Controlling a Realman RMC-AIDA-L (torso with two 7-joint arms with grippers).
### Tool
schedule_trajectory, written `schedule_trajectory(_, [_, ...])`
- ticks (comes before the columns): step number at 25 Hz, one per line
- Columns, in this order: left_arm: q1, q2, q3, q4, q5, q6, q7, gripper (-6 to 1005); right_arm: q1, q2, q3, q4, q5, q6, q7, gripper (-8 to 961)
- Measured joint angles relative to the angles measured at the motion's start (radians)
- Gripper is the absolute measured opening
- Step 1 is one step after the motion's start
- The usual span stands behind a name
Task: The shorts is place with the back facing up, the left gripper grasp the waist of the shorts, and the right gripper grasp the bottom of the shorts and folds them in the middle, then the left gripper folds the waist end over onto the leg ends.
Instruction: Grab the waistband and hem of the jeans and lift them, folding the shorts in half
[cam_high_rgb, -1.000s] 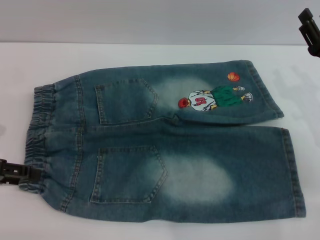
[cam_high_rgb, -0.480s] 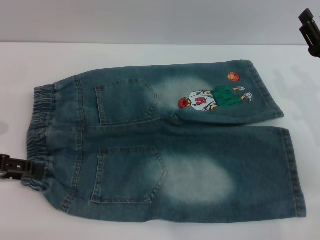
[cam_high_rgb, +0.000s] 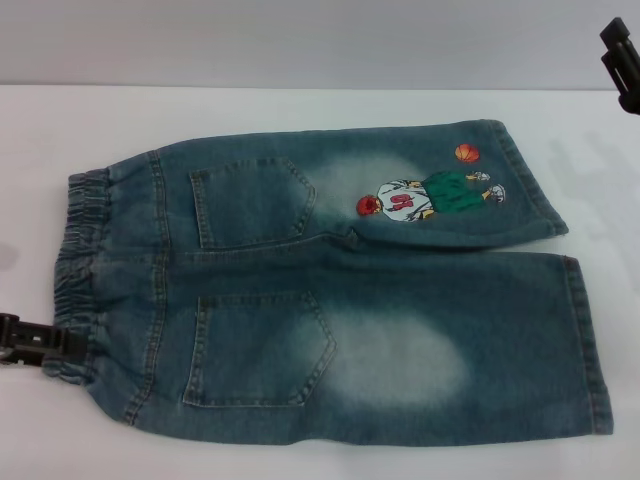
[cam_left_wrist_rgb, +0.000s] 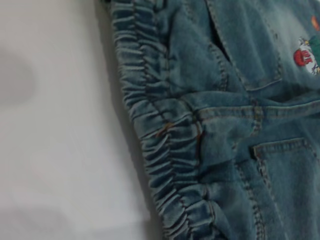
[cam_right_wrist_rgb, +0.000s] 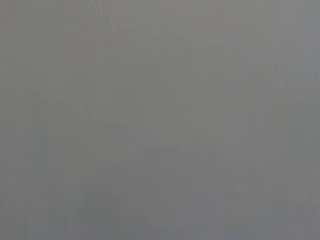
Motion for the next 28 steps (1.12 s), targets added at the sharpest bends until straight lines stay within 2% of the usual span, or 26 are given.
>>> schedule_trajectory(12, [0.003, 0.003, -0.004, 0.005, 0.035, 0.002, -0.017, 805, 0.005, -0.001, -0.001, 0.000, 0.000, 0.005, 0.000, 568])
schedule_trajectory(28, [-0.033, 0.014, -0.011, 0.010, 0.037, 0.009, -0.044, 803, 0.003, -0.002, -0.002, -0.001, 0.000, 0.013, 0.000, 567])
